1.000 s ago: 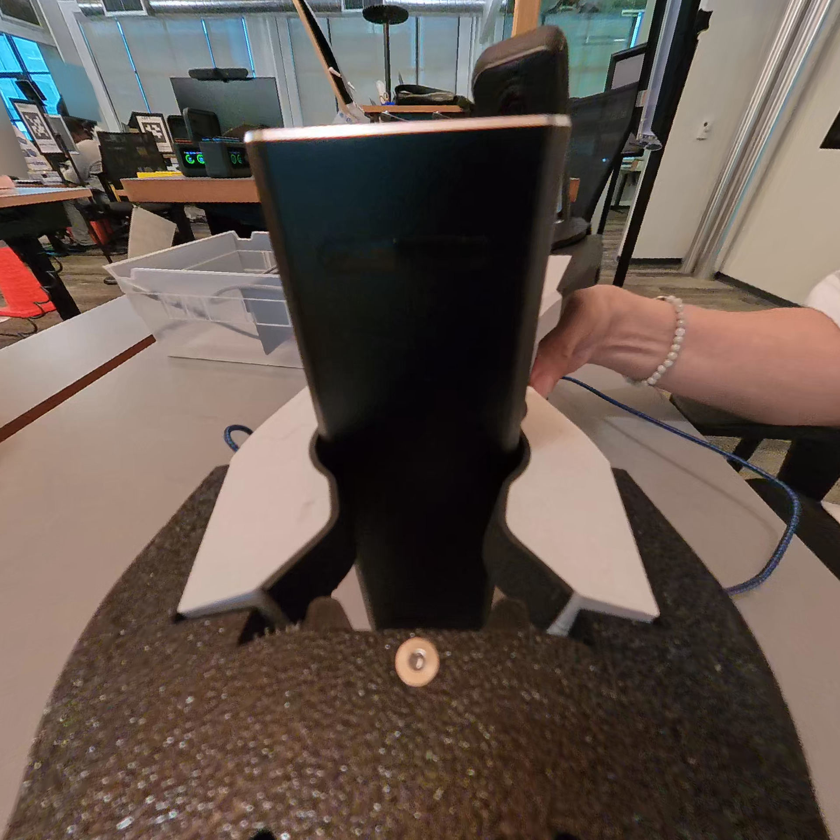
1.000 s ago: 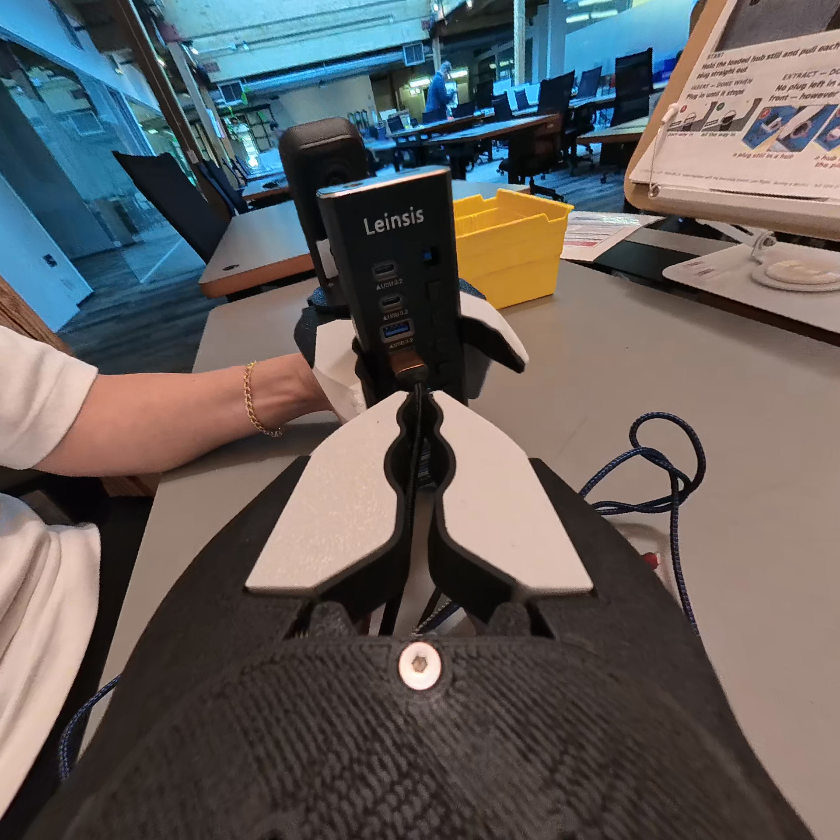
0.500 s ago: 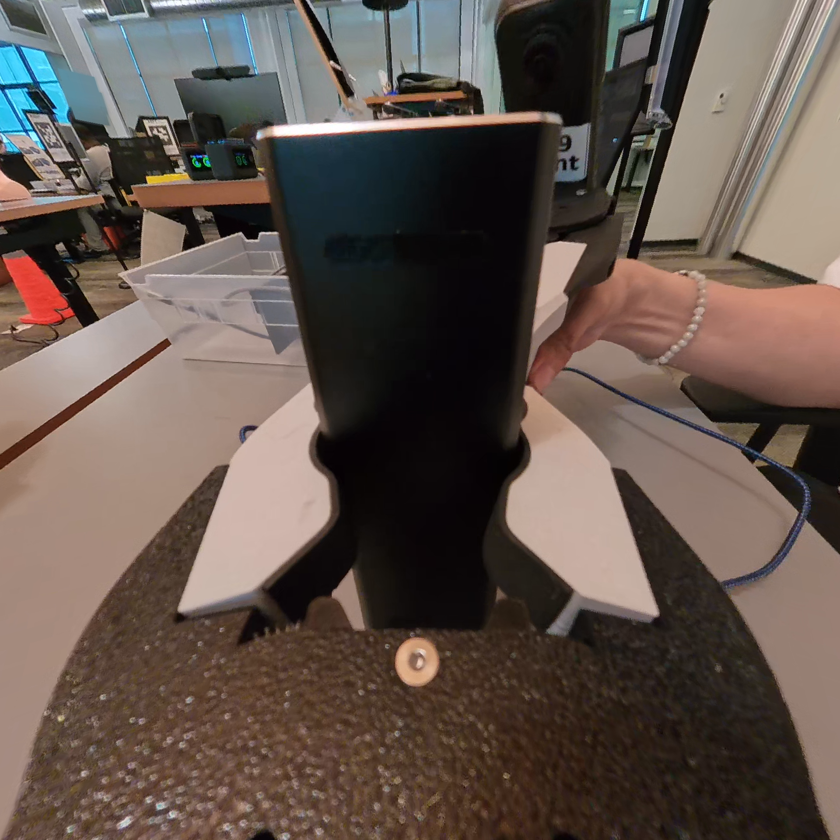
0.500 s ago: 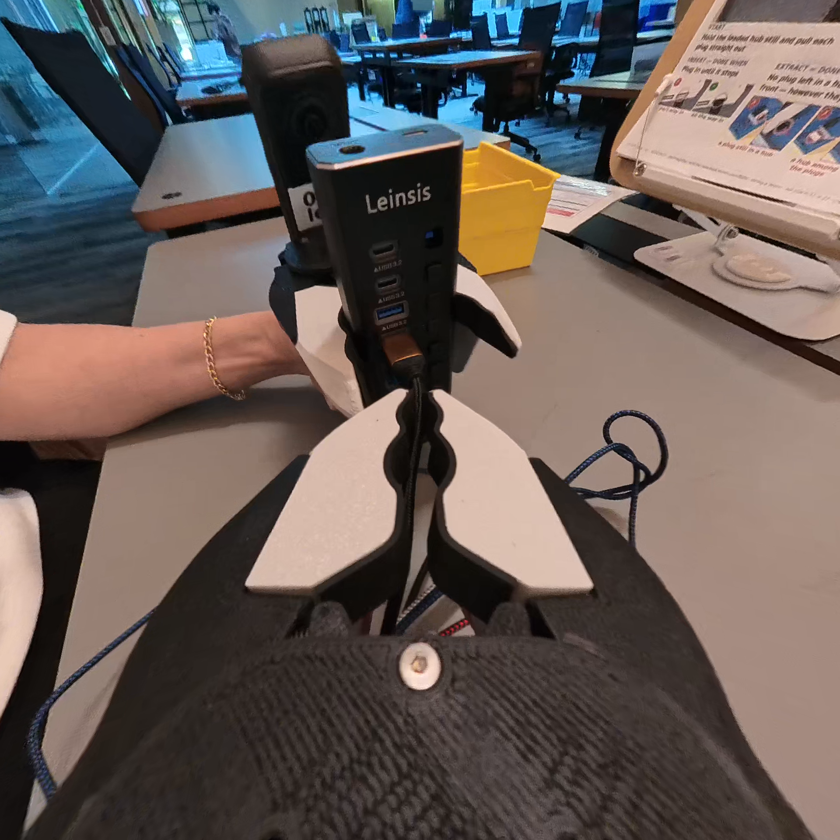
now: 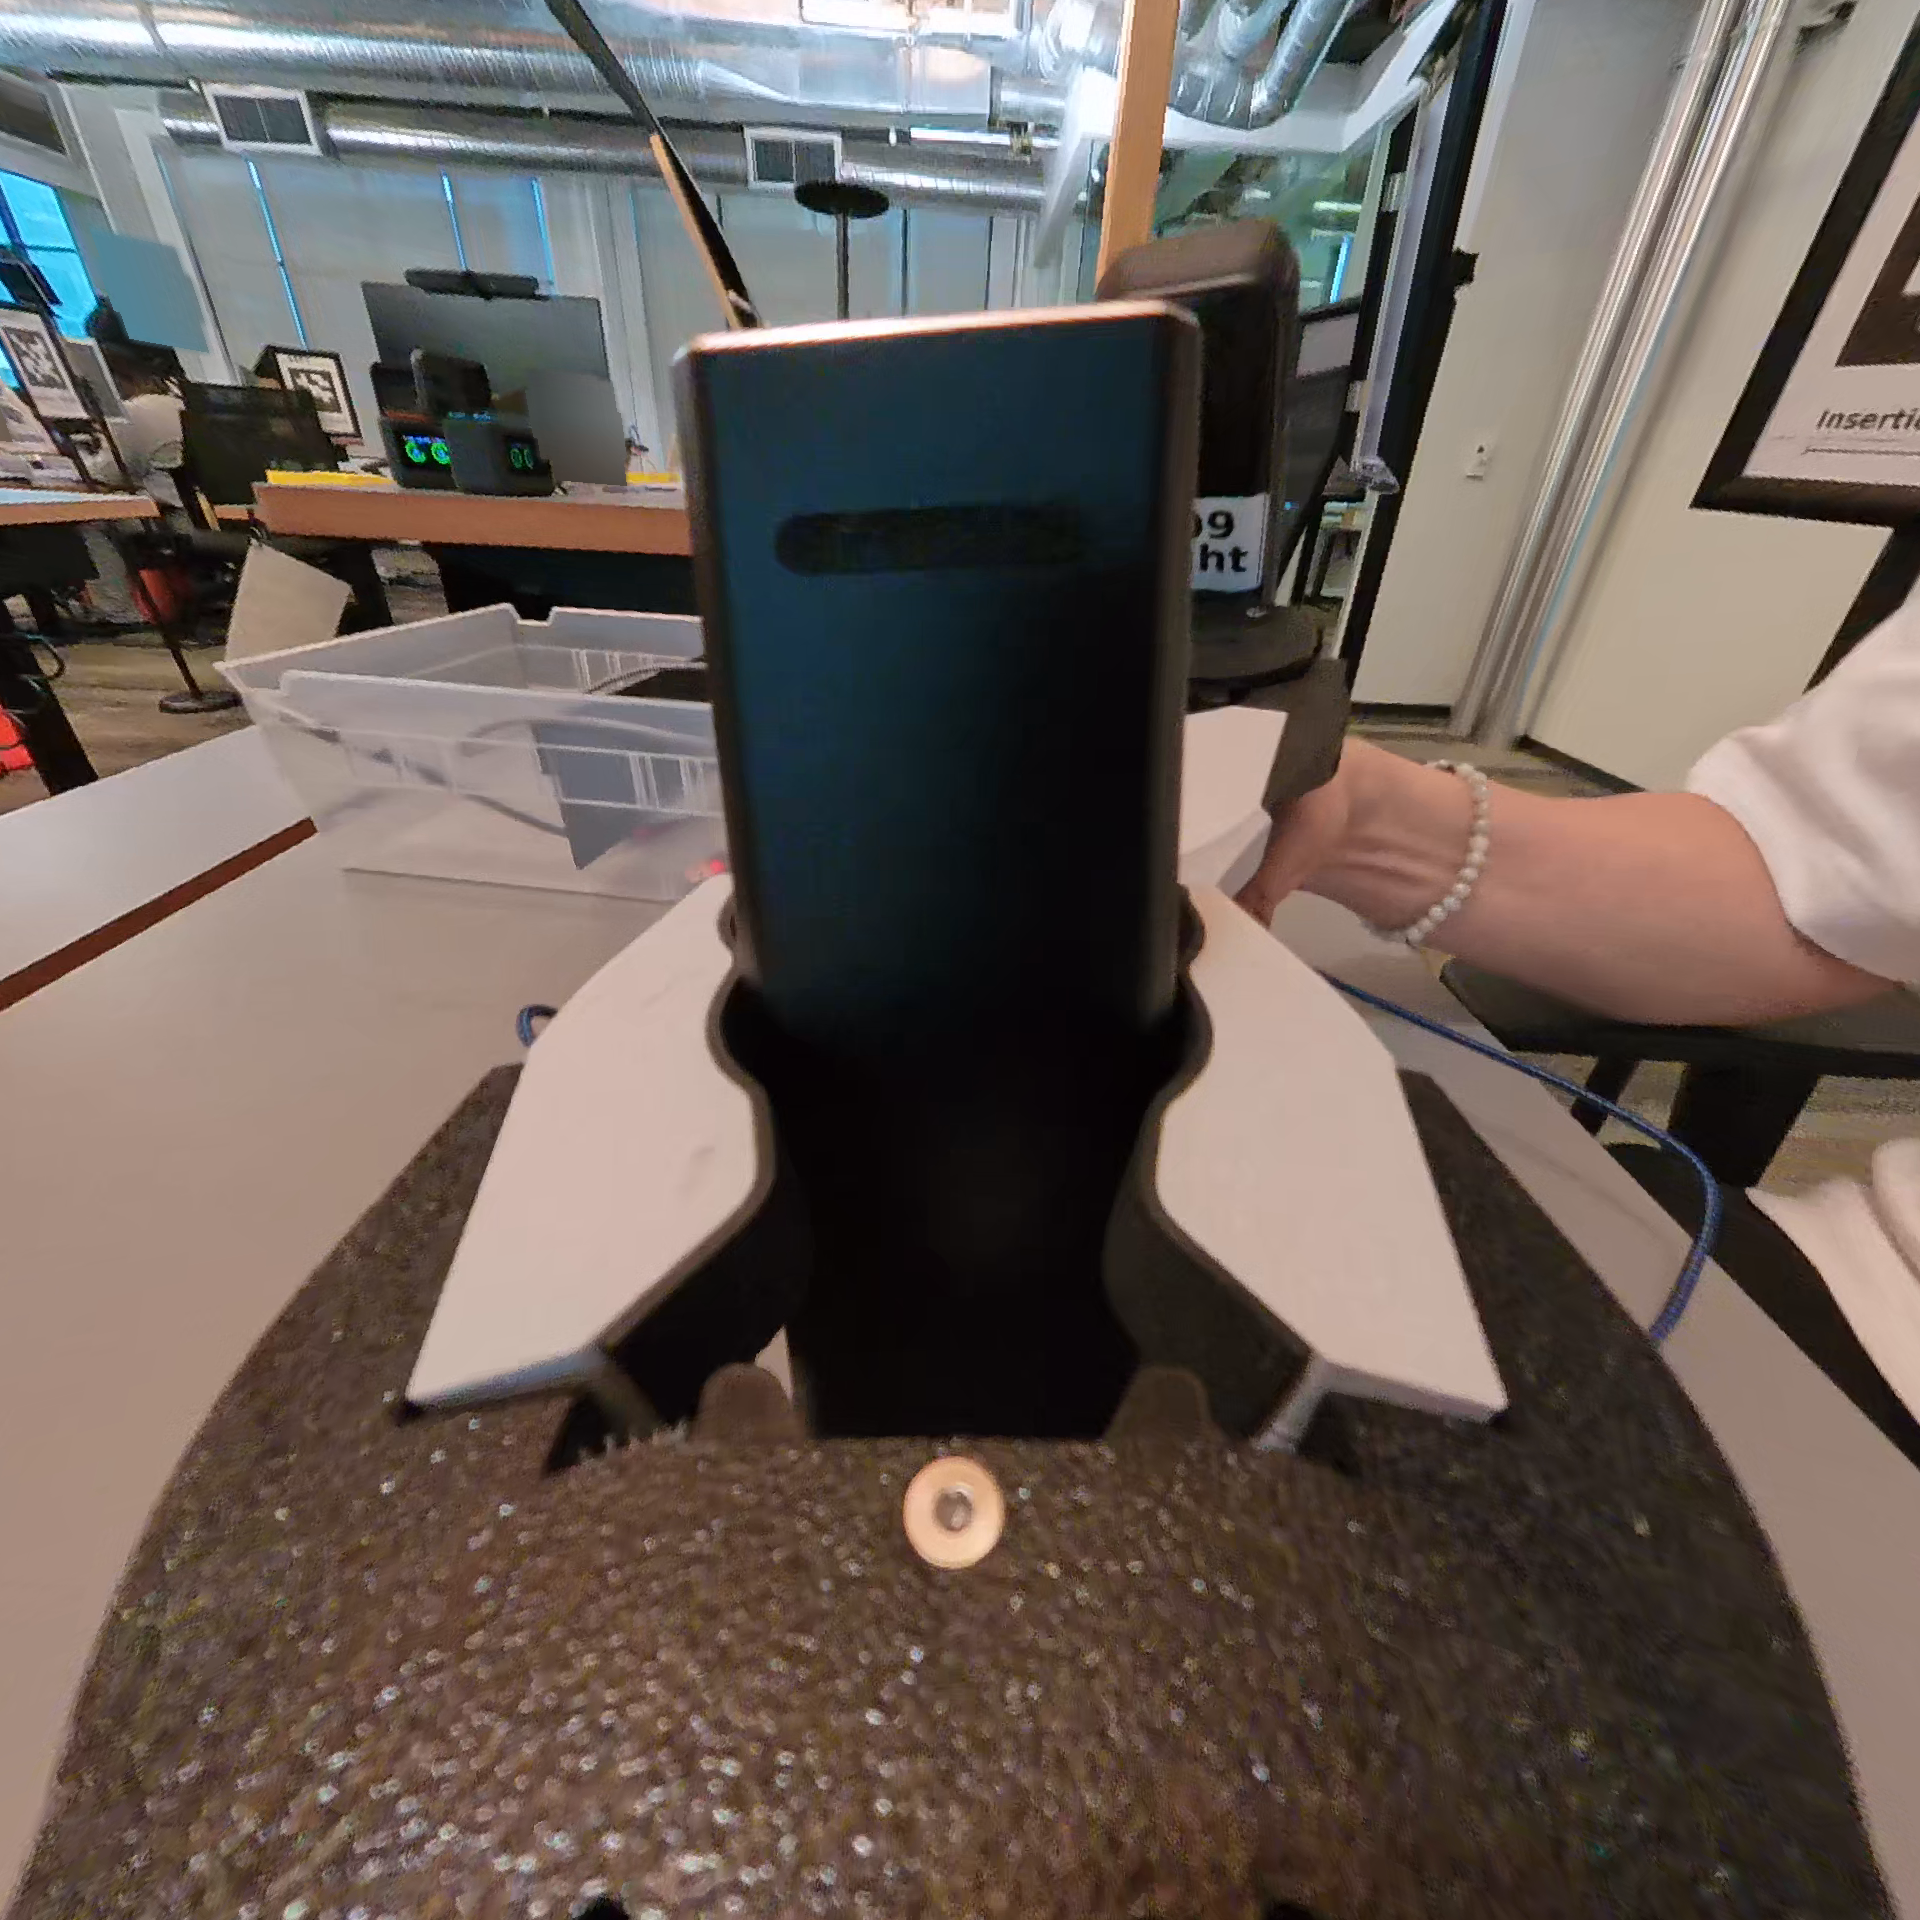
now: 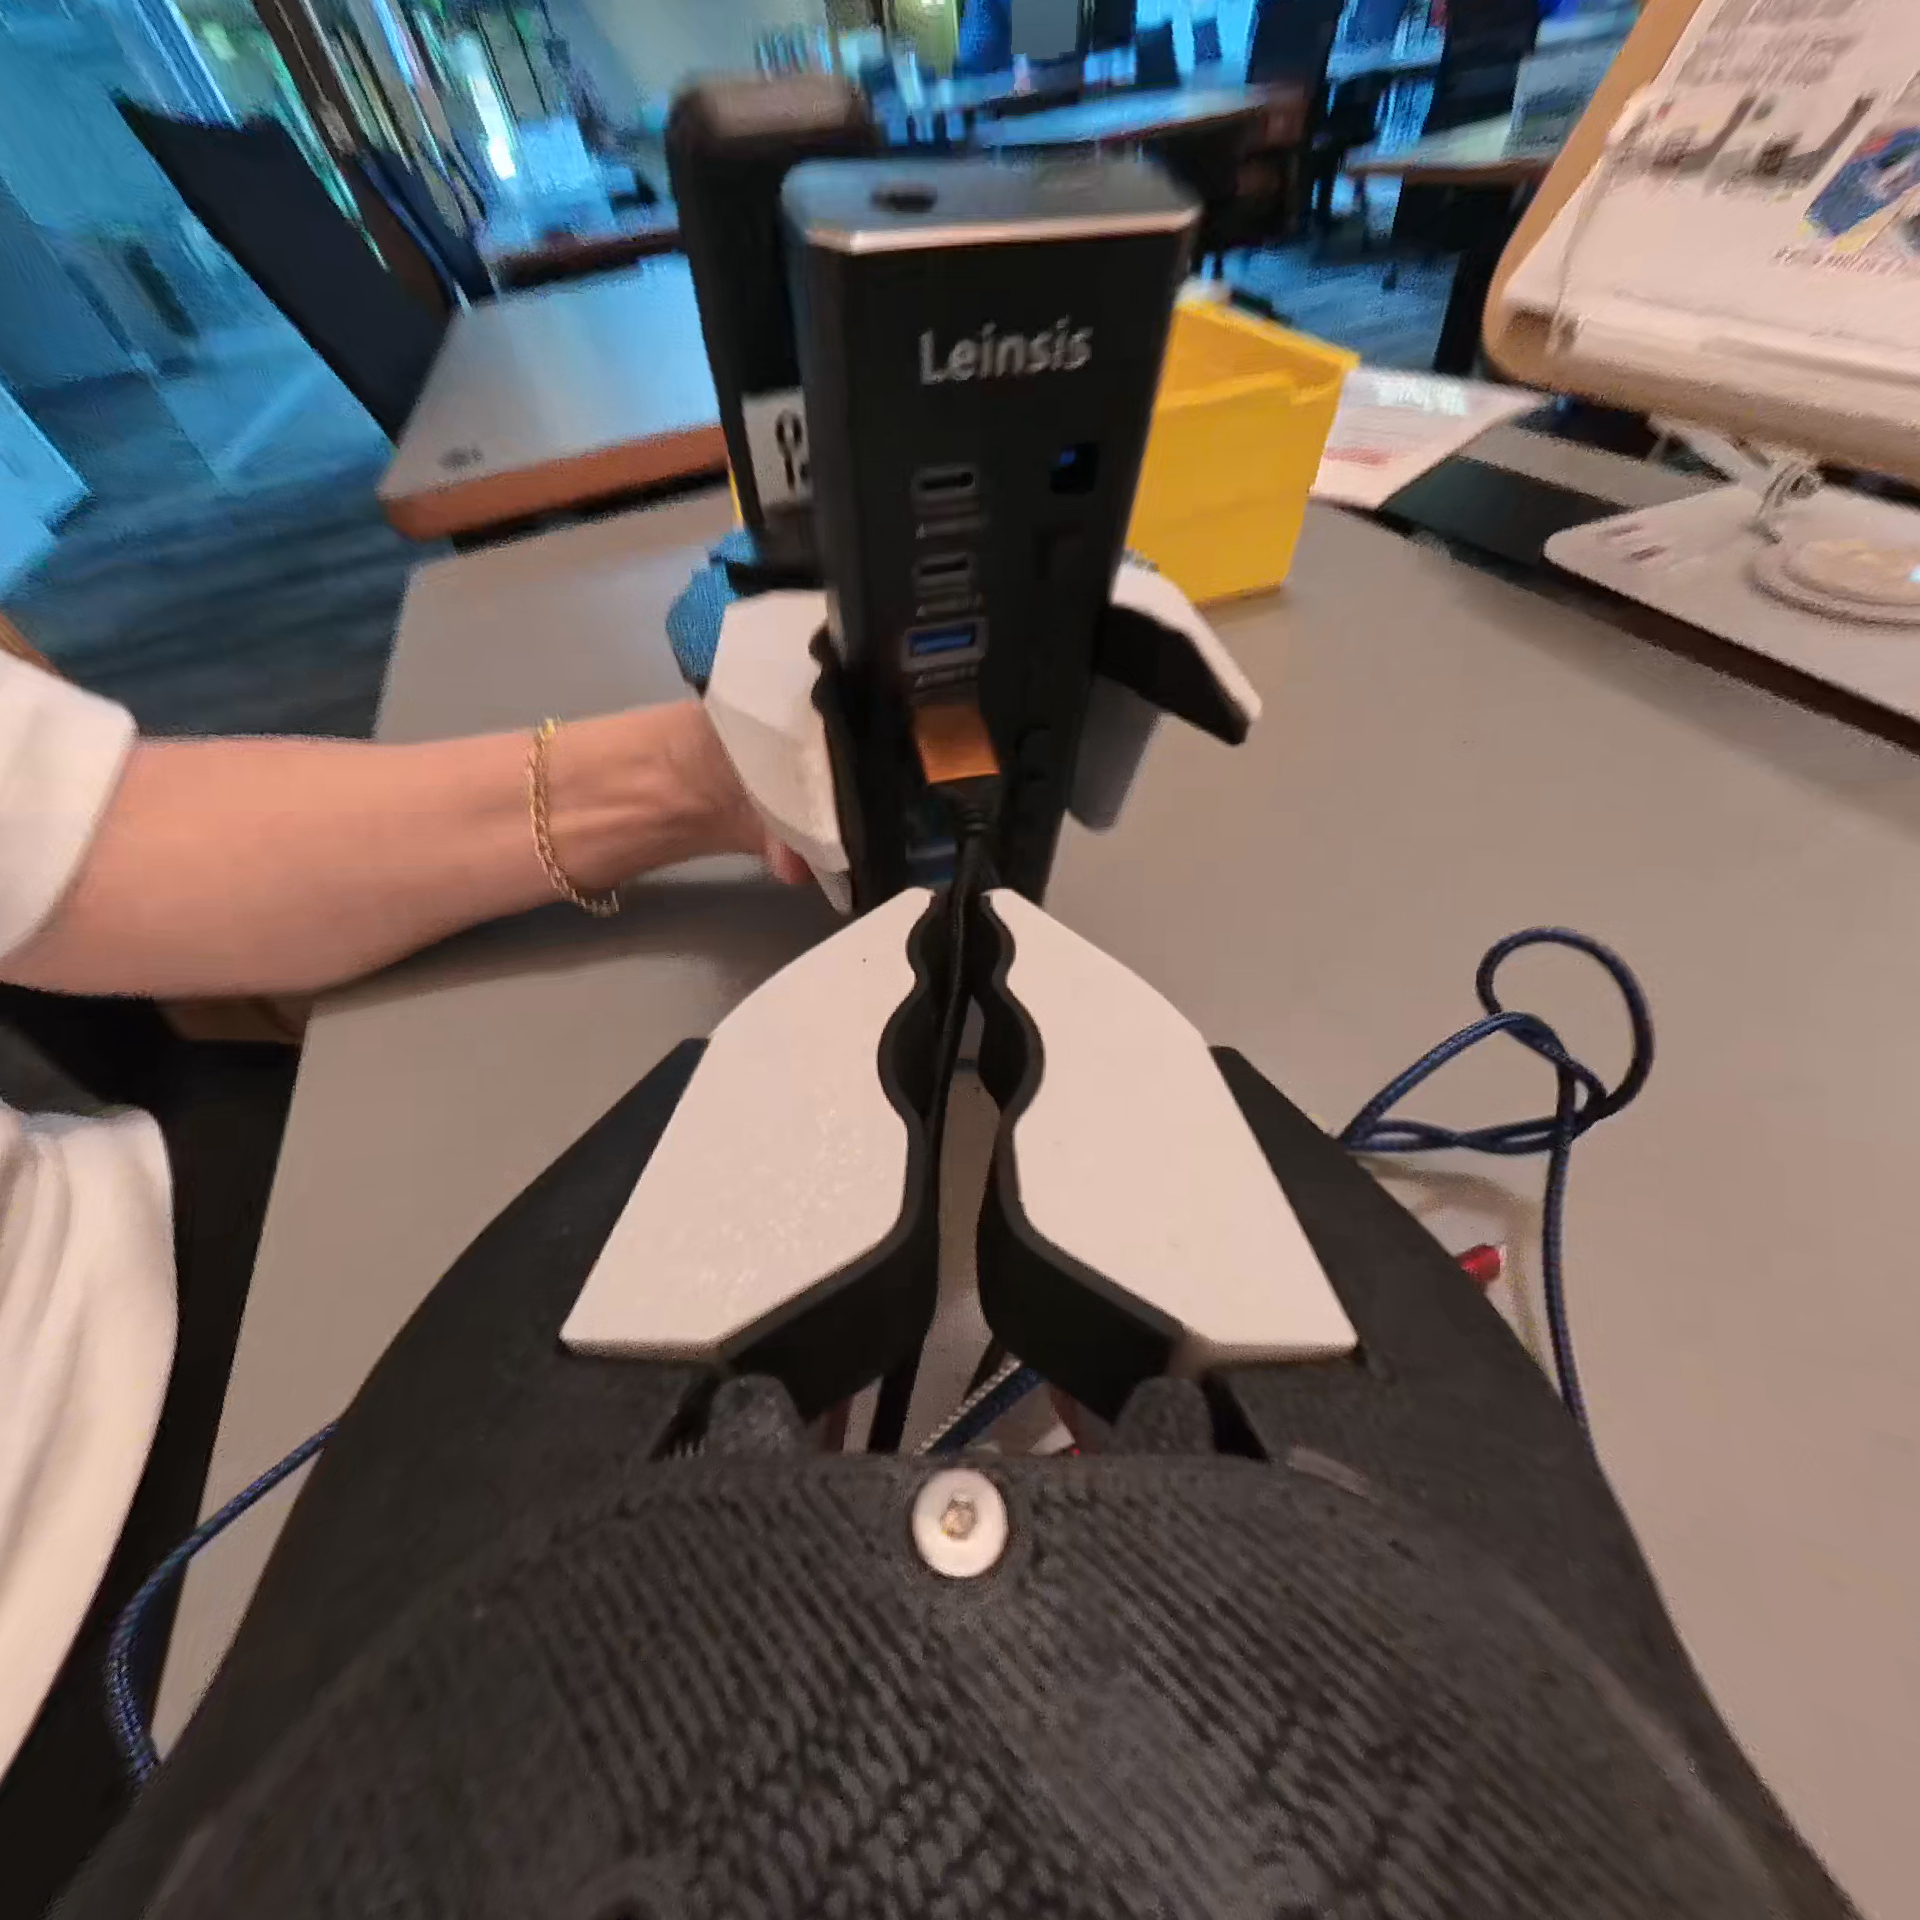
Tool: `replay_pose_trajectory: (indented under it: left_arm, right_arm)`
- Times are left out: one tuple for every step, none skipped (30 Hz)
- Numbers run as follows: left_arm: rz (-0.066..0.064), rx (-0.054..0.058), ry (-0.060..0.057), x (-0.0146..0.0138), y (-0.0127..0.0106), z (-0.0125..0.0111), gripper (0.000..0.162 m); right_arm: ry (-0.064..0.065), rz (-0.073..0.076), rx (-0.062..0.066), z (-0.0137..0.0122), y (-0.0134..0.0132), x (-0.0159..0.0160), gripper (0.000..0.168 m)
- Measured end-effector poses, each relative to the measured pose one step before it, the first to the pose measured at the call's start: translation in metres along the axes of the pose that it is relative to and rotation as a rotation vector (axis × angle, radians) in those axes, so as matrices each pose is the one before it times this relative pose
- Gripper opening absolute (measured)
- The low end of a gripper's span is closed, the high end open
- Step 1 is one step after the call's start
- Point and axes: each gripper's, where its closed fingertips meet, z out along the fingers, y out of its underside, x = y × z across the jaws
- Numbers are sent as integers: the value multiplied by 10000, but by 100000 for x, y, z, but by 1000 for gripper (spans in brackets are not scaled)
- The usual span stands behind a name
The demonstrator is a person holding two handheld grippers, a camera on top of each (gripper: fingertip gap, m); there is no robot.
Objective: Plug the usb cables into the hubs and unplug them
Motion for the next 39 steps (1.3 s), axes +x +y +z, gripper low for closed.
replay_pose_trajectory:
  left_arm:
    - [-18, -16, 5, -32, 28, -205, 72]
    - [-65, 130, -20, -9, -246, -14, 72]
    - [-76, 76, -50, -17, -136, 120, 72]
    - [-92, 250, -46, -104, -358, -313, 72]
    - [-227, 773, -274, -688, -1239, -1190, 73]
    - [-435, 1150, -415, -1240, -1933, -1695, 72]
    - [-440, 1003, -289, -1135, -1744, -1400, 72]
    - [-237, 574, -233, -762, -1036, -777, 72]
    - [87, 12, -160, -228, -227, -201, 72]
    - [404, -457, -28, 289, 470, 124, 72]
    - [480, -494, 70, 550, 614, 314, 72]
    - [337, -302, 92, 491, 387, 366, 72]
    - [193, -160, 15, 238, 156, 301, 72]
    - [203, -172, -81, 9, 139, 118, 72]
    - [271, -224, -174, -184, 203, -78, 72]
    - [218, -99, -249, -336, 55, -222, 72]
    - [79, 101, -279, -444, -162, -277, 72]
    - [-44, 175, -278, -527, -202, -293, 72]
    - [-123, 161, -190, -438, -151, -243, 72]
    - [-149, 115, -71, -258, -71, -168, 72]
    - [-92, 45, -44, -136, 47, -64, 72]
    - [-1, -38, -8, -18, 156, 52, 72]
    - [37, -111, 46, 85, 263, 133, 72]
    - [30, -140, 74, 159, 299, 184, 72]
    - [4, -127, 106, 196, 297, 199, 72]
    - [-16, -105, 111, 195, 283, 170, 72]
    - [-7, -98, 80, 152, 267, 156, 72]
    - [-15, -100, 78, 132, 249, 125, 72]
    - [-34, -94, 109, 163, 225, 126, 72]
    - [-37, -74, 93, 142, 192, 114, 72]
    - [-30, -45, 43, 55, 173, 88, 72]
    - [-33, -18, 27, 19, 150, 77, 72]
    - [-61, -16, 54, 31, 147, 49, 72]
    - [-66, -26, 54, 26, 158, 34, 71]
    - [-37, -18, 17, -12, 126, 16, 71]
    - [-29, -12, 19, -13, 95, 10, 71]
    - [-38, -4, 38, 8, 45, -20, 71]
    - [-32, 8, 15, -22, -2, -20, 71]
    - [-25, 21, -4, -51, -24, -39, 71]
  right_arm:
    - [-4, -26, -153, 237, 188, -44, 6]
    - [-47, 86, 433, -174, -687, 189, 6]
    - [54, 143, 309, -500, -700, 477, 6]
    - [1214, -114, 255, -1445, -599, 2174, 5]
    - [1054, 300, 705, -2640, -923, 2849, 5]
    - [-383, 1216, 1185, -2519, -1649, 1234, 5]
    - [26, 267, 422, -1355, -777, 420, 5]
    - [373, -596, -318, -169, 341, -9, 5]
    - [-109, -285, -252, 457, 212, -748, 5]
    - [-115, -52, -32, 547, -147, -544, 4]
    - [253, -110, -11, 302, -293, 80, 4]
    - [29, -341, 23, -41, -531, -197, 4]
    - [48, -359, 270, -457, -1104, -168, 4]
    - [272, -287, 388, -852, -1463, 197, 4]
    - [165, -202, 267, -1058, -1461, 255, 4]
    - [90, -175, 337, -1172, -1670, 218, 4]
    - [82, -149, 522, -1208, -2029, 195, 5]
    - [22, -94, 495, -1138, -2071, 140, 4]
    - [-86, -68, 448, -974, -2065, 92, 4]
    - [-28, -75, 328, -740, -1880, 323, 4]
    - [372, -284, 197, -515, -1565, 1042, 4]
    - [559, -588, -36, -291, -976, 1585, 4]
    - [517, -675, -244, -56, -292, 1850, 4]
    - [613, -427, -350, 177, 325, 2217, 4]
    - [693, -191, -358, 373, 769, 2414, 4]
    - [396, -209, -174, 559, 887, 1961, 4]
    - [38, -152, -52, 634, 942, 1313, 4]
    - [-55, -211, -55, 606, 1039, 938, 4]
    - [-83, -439, -39, 553, 1164, 692, 4]
    - [-140, -283, -73, 507, 1399, 486, 4]
    - [-350, 177, -176, 509, 1603, 118, 4]
    - [-716, 442, -384, 525, 2015, -372, 4]
    - [-828, 723, -608, 493, 2345, -503, 4]
    - [-380, 694, -724, 480, 2296, 18, 4]
    - [108, 174, -962, 387, 2356, 522, 4]
    - [404, -311, -1088, 301, 2186, 723, 6]
    - [436, -505, -970, 266, 1755, 575, 6]
    - [365, -461, -905, 229, 1412, 390, 6]
    - [226, -366, -939, 241, 1240, 179, 7]
